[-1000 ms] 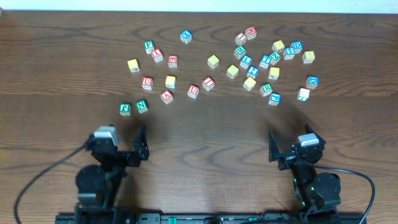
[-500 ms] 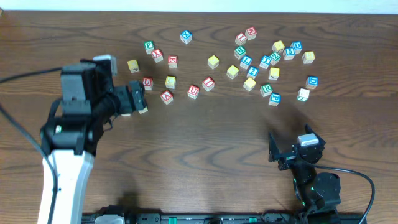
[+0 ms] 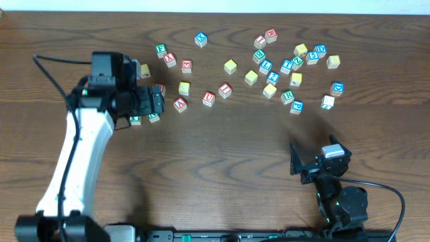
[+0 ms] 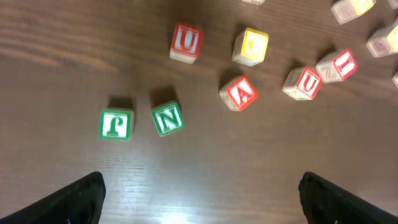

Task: Spell out CORL
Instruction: 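Move the left gripper over the yellow-bordered C block, then lower the left gripper and close it on the C block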

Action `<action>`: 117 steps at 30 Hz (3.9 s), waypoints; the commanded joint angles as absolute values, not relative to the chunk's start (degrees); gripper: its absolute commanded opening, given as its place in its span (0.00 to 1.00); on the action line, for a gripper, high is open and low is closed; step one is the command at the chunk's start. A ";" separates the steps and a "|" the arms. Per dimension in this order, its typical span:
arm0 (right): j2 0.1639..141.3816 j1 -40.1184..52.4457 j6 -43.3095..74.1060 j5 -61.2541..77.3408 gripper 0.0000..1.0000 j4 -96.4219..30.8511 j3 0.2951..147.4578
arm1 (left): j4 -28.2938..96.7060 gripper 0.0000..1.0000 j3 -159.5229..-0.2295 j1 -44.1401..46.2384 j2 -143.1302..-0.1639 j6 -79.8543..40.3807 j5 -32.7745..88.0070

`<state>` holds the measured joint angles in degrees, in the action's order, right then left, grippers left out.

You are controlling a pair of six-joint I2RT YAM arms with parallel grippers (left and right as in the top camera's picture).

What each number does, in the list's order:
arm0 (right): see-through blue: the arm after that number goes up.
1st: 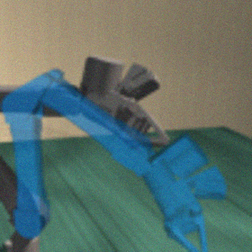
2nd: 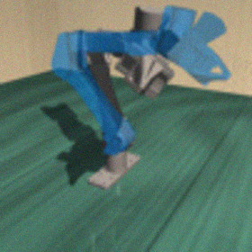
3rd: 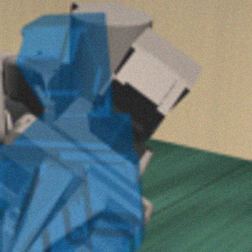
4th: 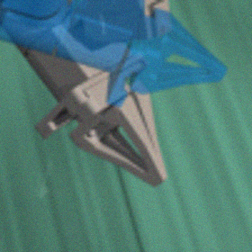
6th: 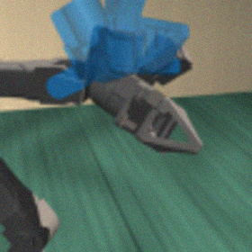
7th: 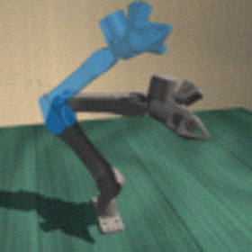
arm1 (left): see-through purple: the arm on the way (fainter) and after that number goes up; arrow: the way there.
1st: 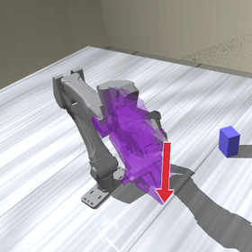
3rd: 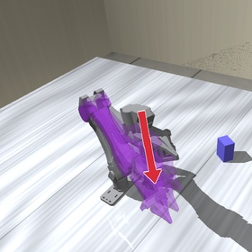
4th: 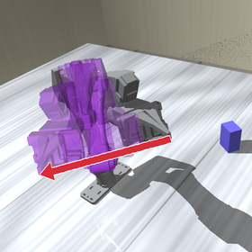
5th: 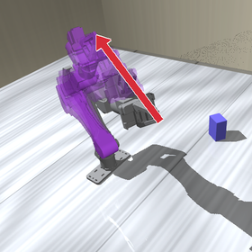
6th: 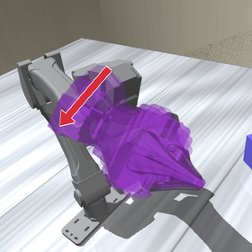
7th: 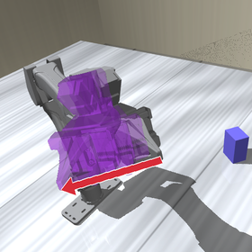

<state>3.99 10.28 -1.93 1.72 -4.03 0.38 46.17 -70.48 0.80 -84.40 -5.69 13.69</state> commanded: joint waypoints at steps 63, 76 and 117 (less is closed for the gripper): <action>3.77 9.74 -1.78 1.67 0.99 -4.27 0.32 | 52.60 0.98 -106.41 14.61 -128.16 -1.78 2.11; 3.77 9.74 -1.78 1.67 0.99 -4.27 0.32 | 52.60 0.97 -106.41 14.61 -128.18 -1.91 3.81; 3.77 9.74 -1.78 1.67 0.99 -4.27 0.32 | 51.29 0.79 -106.32 14.87 -132.25 -1.91 3.99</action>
<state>4.01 10.28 -1.93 1.72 -4.03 0.38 51.22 -105.36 14.74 -132.29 -1.52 3.97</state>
